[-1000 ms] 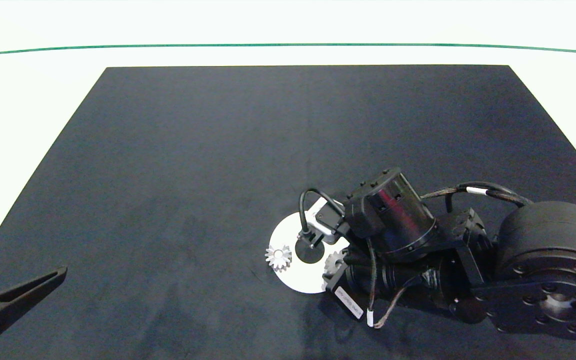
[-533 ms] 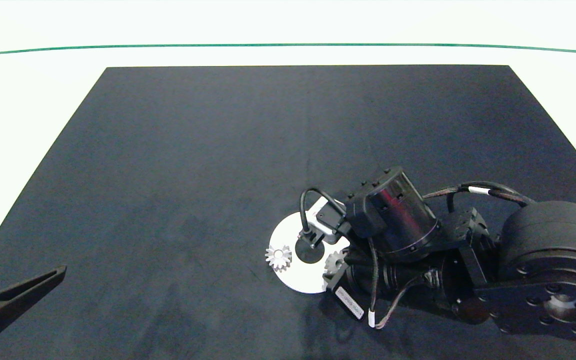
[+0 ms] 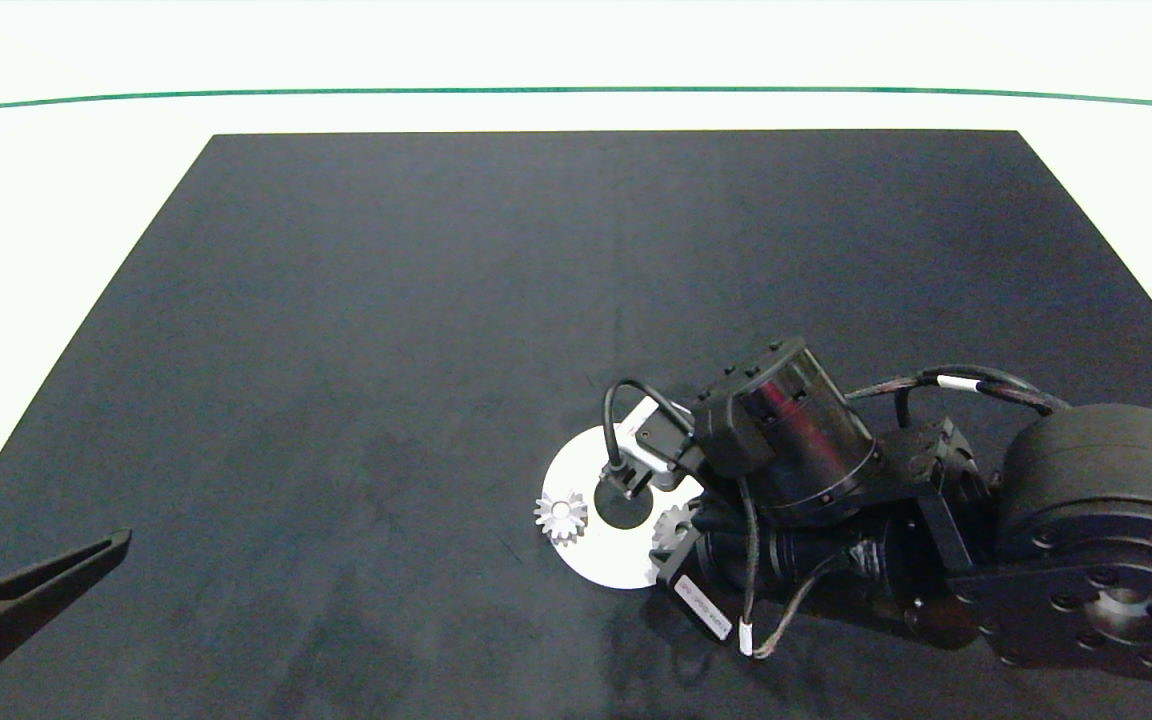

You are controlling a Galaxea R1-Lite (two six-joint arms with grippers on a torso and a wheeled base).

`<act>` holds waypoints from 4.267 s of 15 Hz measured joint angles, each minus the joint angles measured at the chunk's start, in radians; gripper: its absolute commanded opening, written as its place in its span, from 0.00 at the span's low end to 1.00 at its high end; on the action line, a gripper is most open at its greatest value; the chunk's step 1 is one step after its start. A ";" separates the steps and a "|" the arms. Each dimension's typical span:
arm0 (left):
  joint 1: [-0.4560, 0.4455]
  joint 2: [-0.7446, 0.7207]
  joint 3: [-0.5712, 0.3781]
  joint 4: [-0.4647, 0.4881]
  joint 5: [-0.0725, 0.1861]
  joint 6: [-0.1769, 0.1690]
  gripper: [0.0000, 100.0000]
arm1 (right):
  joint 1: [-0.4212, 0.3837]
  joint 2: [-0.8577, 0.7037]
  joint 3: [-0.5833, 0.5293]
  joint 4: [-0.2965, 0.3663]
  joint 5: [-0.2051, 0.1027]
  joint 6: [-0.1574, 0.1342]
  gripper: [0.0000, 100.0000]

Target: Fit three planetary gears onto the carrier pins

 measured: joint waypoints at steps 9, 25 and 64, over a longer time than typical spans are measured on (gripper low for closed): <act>0.000 -0.003 0.001 0.000 0.000 -0.001 1.00 | 0.003 -0.051 0.004 0.000 -0.011 -0.002 1.00; 0.003 -0.012 0.011 0.001 -0.001 -0.001 1.00 | -0.503 -0.417 0.265 0.024 0.209 -0.020 1.00; 0.006 -0.021 0.005 0.001 -0.001 -0.001 1.00 | -0.495 -0.177 0.234 -0.153 0.230 -0.021 0.54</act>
